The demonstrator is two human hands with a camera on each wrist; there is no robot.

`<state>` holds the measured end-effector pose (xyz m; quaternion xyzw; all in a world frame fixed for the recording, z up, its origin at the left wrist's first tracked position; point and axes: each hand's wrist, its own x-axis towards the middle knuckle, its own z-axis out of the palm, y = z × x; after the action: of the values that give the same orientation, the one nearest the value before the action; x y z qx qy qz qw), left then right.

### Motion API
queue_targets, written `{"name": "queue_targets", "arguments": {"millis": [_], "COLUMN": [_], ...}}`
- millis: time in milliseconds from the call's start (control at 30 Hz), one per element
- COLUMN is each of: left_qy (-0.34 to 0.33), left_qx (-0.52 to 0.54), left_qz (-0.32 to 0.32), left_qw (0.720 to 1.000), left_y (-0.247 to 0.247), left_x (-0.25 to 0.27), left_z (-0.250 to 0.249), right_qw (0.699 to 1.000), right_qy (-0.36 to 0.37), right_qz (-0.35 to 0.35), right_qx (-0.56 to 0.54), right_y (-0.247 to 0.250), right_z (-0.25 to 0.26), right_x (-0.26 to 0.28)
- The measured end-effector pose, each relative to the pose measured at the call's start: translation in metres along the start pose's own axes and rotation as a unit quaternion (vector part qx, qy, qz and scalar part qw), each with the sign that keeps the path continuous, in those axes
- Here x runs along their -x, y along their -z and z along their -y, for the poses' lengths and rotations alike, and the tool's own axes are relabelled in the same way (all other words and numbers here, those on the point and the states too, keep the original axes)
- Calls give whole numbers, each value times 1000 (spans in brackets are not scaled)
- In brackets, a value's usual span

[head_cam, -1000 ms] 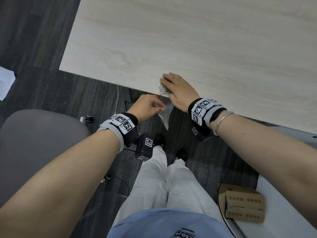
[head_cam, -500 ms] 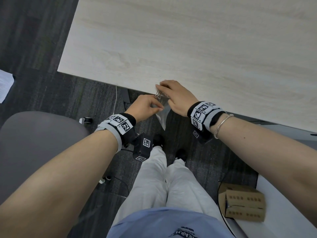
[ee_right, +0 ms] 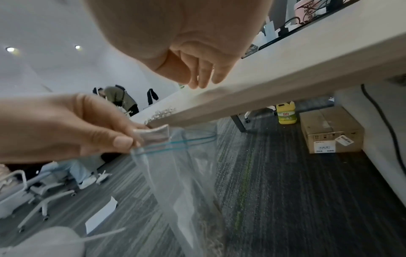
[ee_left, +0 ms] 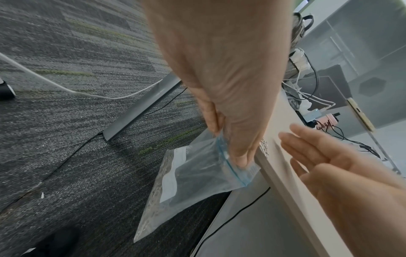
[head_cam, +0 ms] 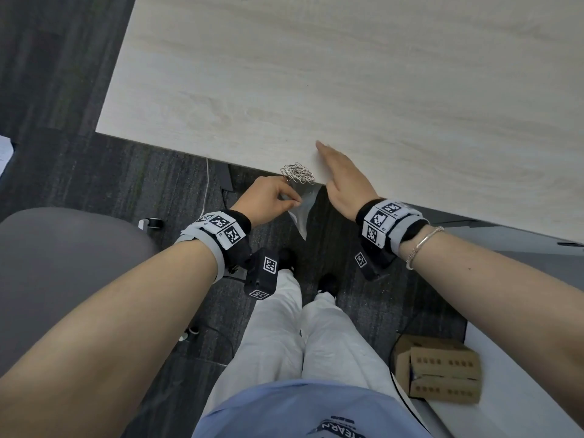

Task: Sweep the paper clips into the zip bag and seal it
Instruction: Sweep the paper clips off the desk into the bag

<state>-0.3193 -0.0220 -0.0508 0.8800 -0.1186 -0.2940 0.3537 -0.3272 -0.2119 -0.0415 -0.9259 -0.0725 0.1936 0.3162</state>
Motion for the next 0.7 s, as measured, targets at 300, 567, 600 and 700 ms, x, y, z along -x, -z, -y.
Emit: {"name": "queue_targets", "arguments": {"millis": [300,567,600,700], "left_qy": [-2,8,9,11], "left_qx": [8,36,37,43], "left_qz": [-18,-28,-29,-34], "left_qw": [1000,999,999,998], "left_y": [2,1,0,-1], "left_x": [2,4,4,4], "left_z": [0,3,3,4], "right_qw": [998,999,998,995], "right_qy": [34,-5,-14,-14], "right_qz": [44,49,61,89], "right_qx": [29,-11,-22,-33], "right_y": [-18,-31,-31,-30], "right_z": [5,14,14,12], "right_x": [4,26,28,30]}}
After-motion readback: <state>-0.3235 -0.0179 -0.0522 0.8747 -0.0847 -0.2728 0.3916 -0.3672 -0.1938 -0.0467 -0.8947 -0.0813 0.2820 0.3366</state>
